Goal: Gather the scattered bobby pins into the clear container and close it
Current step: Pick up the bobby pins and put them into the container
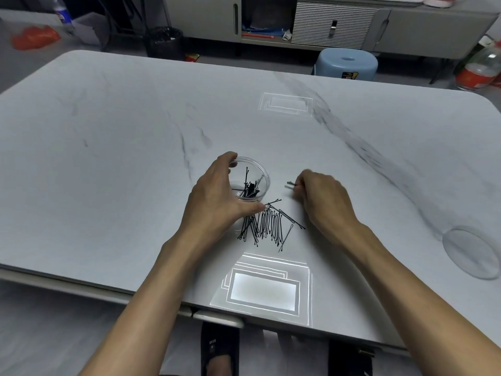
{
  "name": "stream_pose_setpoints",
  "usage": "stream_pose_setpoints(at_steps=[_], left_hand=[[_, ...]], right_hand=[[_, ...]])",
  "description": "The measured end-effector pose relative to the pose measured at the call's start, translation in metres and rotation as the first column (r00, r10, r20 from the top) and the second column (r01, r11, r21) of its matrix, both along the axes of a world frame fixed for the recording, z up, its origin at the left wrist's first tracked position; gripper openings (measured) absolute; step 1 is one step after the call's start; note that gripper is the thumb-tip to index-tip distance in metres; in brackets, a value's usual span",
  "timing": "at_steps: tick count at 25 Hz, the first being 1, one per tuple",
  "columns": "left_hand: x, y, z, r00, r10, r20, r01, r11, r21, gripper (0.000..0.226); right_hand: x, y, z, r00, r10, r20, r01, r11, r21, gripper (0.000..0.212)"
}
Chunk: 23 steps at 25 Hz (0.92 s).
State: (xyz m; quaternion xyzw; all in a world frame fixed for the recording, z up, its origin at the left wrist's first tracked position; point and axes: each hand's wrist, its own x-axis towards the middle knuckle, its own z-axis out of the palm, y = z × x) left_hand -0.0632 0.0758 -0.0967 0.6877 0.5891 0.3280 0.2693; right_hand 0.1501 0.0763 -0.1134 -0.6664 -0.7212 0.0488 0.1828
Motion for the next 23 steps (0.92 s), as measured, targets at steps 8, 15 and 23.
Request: stream_pose_setpoints(at_steps=[8, 15, 23], left_hand=[[0.009, -0.004, 0.002, 0.999, -0.035, 0.001, 0.035, 0.999, -0.004, 0.101], [0.001, -0.001, 0.0, 0.999, 0.023, 0.022, -0.023, 1.0, 0.015, 0.103], [-0.008, 0.001, -0.001, 0.993, 0.102, 0.063, -0.104, 0.994, 0.015, 0.101]], right_hand=[[-0.047, -0.002, 0.058, 0.875, 0.36, -0.325, -0.367, 0.929, 0.042, 0.008], [-0.016, 0.0, 0.045, 0.956, -0.022, -0.292, -0.016, 0.992, -0.127, 0.009], [-0.012, -0.02, 0.012, 0.988, 0.016, 0.153, 0.025, 0.964, -0.266, 0.006]])
